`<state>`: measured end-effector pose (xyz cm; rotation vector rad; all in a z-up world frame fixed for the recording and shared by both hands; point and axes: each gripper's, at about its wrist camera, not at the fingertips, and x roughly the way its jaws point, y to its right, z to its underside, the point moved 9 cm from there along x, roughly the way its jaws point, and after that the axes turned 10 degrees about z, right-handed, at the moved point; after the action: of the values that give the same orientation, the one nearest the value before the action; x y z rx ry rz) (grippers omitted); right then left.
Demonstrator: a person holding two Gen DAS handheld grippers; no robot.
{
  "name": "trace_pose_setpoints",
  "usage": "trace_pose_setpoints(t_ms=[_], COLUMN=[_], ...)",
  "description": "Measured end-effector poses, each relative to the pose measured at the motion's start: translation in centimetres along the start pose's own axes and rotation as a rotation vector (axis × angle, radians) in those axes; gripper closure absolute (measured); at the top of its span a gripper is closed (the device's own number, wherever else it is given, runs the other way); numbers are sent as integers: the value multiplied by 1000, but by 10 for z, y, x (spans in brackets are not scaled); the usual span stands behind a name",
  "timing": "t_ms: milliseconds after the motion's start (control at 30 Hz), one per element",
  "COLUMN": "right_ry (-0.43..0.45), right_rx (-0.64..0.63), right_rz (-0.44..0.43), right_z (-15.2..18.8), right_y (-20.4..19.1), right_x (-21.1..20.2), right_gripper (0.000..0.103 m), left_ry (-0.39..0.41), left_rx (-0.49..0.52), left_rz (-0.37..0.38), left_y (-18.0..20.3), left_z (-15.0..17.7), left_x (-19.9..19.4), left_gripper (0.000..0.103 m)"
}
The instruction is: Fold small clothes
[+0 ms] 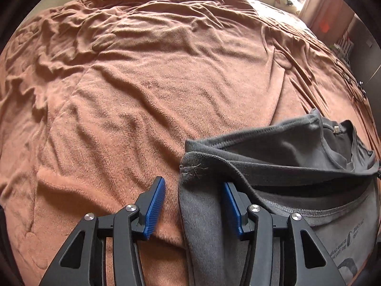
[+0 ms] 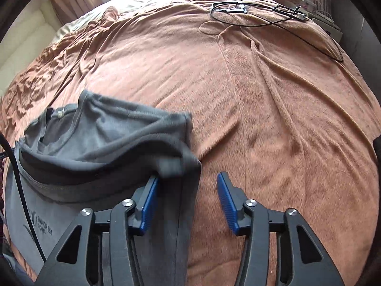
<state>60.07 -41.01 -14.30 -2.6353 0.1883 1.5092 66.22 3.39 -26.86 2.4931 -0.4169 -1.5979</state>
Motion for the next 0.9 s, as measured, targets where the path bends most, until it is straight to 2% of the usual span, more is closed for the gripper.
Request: trace_pose_setpoints(t_ms=[167, 233, 367, 500, 900], right_ry=[29, 39, 67, 101, 201], right_rx=[46, 45, 56, 76, 89], right_rz=[-26, -34, -36, -46, -36], right_z=[-4, -4, -5, -6, -4], right_y=[1, 0, 7, 13, 23], right_x=[2, 2, -7, -20, -72], right_gripper=[74, 79, 95, 101, 102], left_ry=[24, 30, 55, 76, 159], left_rx=[-24, -19, -33, -47, -43], left_rz=[47, 49, 64, 82, 77], left_y=[0, 1, -2, -4, 1], left_z=[-6, -6, -5, -5, -11], left_x=[5, 4, -7, -20, -66], left_gripper=[75, 78, 91, 96, 97])
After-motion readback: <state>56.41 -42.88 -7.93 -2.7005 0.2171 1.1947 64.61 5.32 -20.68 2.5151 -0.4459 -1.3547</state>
